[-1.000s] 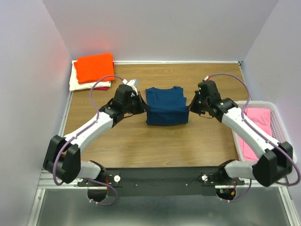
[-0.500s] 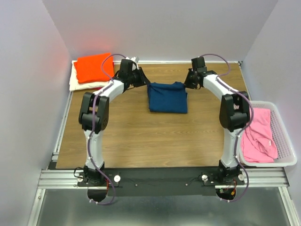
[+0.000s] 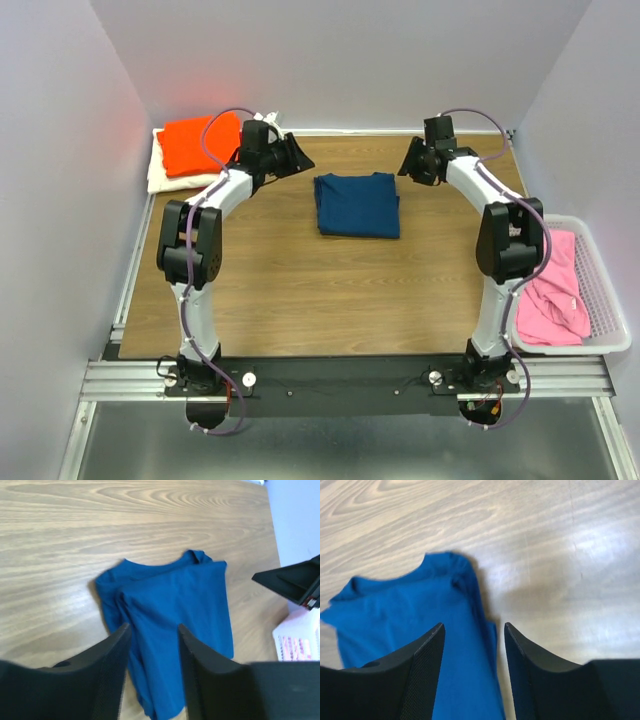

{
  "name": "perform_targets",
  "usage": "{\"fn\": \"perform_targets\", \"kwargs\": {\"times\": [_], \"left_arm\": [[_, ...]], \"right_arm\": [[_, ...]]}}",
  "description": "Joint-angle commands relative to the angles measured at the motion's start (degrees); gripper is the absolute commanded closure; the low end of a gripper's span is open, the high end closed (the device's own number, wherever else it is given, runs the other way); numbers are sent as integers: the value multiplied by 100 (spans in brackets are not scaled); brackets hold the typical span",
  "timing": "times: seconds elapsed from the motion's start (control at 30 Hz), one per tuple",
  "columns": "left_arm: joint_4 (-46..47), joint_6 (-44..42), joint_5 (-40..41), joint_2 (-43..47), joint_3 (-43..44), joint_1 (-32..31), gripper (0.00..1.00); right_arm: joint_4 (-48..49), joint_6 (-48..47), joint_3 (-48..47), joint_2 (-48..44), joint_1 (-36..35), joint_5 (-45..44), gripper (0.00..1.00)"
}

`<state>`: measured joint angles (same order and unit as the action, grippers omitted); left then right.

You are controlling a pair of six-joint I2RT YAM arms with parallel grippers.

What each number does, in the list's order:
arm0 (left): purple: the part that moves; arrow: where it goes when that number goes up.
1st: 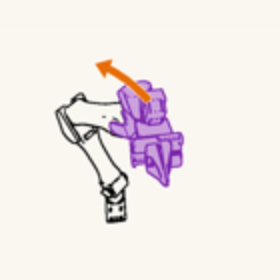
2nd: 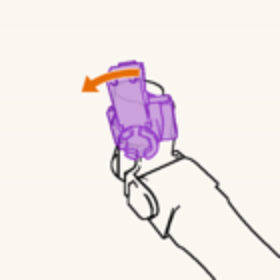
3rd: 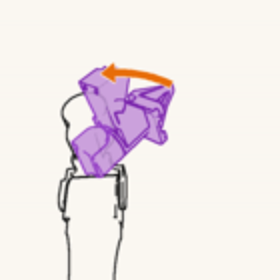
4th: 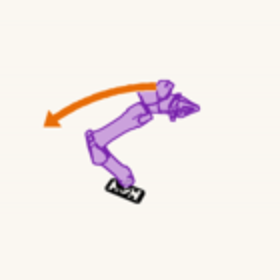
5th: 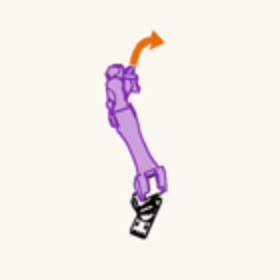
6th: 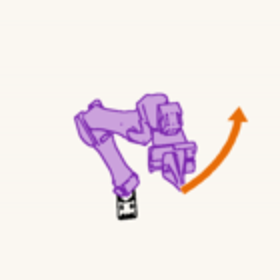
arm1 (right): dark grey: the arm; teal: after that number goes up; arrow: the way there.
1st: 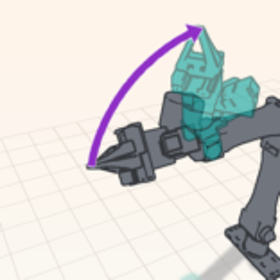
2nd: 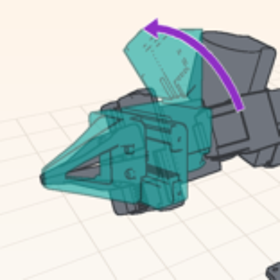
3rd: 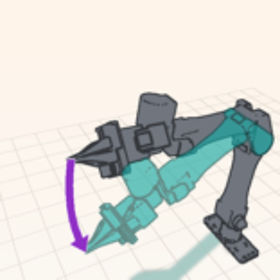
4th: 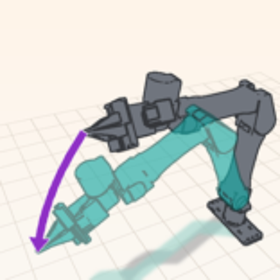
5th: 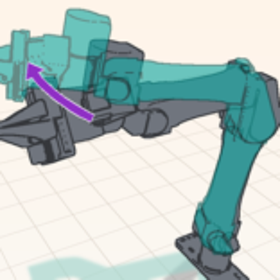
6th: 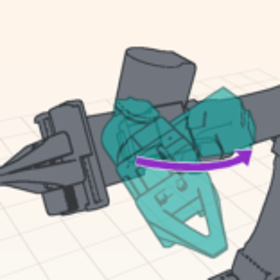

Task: Fold and stack the t-shirts
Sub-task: Fold the tshirt

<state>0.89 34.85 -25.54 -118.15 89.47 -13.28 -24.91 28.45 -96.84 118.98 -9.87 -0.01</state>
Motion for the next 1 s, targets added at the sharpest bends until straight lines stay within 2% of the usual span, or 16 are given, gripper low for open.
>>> {"fn": "perform_targets", "kwargs": {"times": [0.0,0.07,0.2,0.5,0.97], "left_arm": [[193,31,110,362,-421,-192,55],[158,31,241,450,-483,-358,65],[-79,-57,795,442,-440,-684,74],[-203,4,1226,-59,-509,-1124,99],[-194,233,1727,117,-1441,-1361,100]], "right_arm": [[73,-6,559,-577,-120,-218,43],[126,-6,788,-761,-260,-323,44],[214,3,973,-771,-498,-500,44],[284,64,1149,-226,-718,-675,48],[302,56,1703,-323,-867,-746,48]]}}
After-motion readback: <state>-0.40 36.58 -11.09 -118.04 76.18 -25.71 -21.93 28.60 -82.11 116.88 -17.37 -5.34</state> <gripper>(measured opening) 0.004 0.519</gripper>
